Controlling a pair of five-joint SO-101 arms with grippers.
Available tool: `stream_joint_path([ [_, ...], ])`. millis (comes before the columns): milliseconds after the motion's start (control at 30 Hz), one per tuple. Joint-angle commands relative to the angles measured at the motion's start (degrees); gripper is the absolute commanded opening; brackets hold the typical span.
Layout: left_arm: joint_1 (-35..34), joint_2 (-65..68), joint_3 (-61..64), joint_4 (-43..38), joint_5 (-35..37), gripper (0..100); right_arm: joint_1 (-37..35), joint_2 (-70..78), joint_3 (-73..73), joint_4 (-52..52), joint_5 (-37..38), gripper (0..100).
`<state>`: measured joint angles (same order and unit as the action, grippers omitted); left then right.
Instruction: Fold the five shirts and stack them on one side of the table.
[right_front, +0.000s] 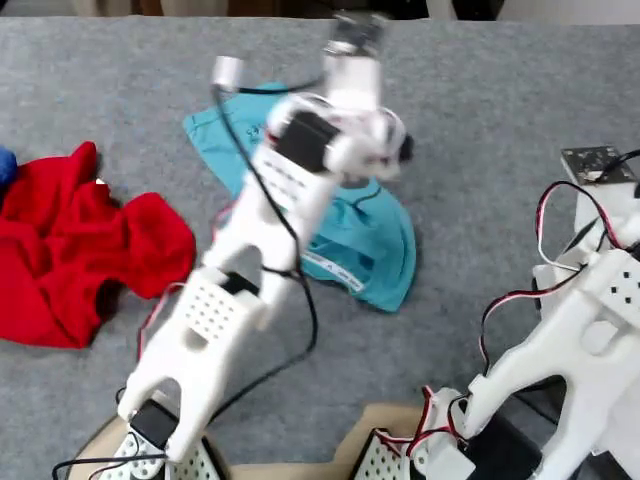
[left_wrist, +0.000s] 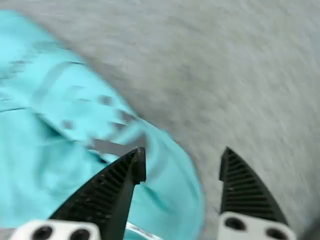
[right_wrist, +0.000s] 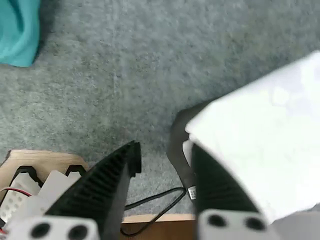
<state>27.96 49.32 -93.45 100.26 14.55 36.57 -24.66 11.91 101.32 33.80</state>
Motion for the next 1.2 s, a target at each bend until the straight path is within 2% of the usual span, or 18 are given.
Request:
stream_joint_path([
  [0,-9.49,-5.76,-2.11,0.53,-0.26,27,-7.43,-1.89,-0.4,0.7,0.35,35.0],
  [133,-19.87,-5.49,-2.02,0.53,-0.7,27,-20.44,-1.8,-0.31,-2.55,-3.52,34.9],
  [200,-22.86,-3.12,-0.18,0.53,-0.7,27,-26.51,-0.57,-0.4,-5.36,-6.24,35.0],
  [367,-21.8,4.09,5.36,0.53,-0.26,27,-36.7,11.74,-1.8,-11.78,-12.31,35.0],
  [533,-16.7,11.91,6.15,0.44,-0.26,19,-39.78,27.74,-13.05,-12.22,-13.45,35.0],
  [633,-16.18,15.43,5.27,0.44,-1.41,8,-41.54,36.26,-21.41,-12.22,-13.01,35.0],
  [700,-16.18,17.36,5.54,0.44,-6.86,1,-42.51,41.8,-26.07,-12.22,-13.1,35.0],
  [767,-16.44,19.12,6.68,0.53,-11.16,2,-43.12,47.78,-29.76,-12.31,-13.36,34.9],
  [833,-16.88,20.26,8.35,0.53,-12.22,2,-43.3,53.76,-33.27,-12.48,-13.45,33.7],
  [900,-17.58,20.62,10.55,0.62,-12.84,2,-43.3,59.3,-37.23,-12.48,-13.45,26.8],
  [1033,-18.46,20.62,15.12,0.62,-12.92,2,-43.3,68.09,-46.81,-12.04,-13.54,0.0],
  [1100,-19.08,20.53,16.62,0.62,-12.92,2,-43.3,70.81,-52.62,-10.02,-13.54,2.8],
  [1167,-19.43,19.65,18.64,0.7,-12.92,2,-43.12,72.4,-59.56,-8.0,-13.54,0.5],
])
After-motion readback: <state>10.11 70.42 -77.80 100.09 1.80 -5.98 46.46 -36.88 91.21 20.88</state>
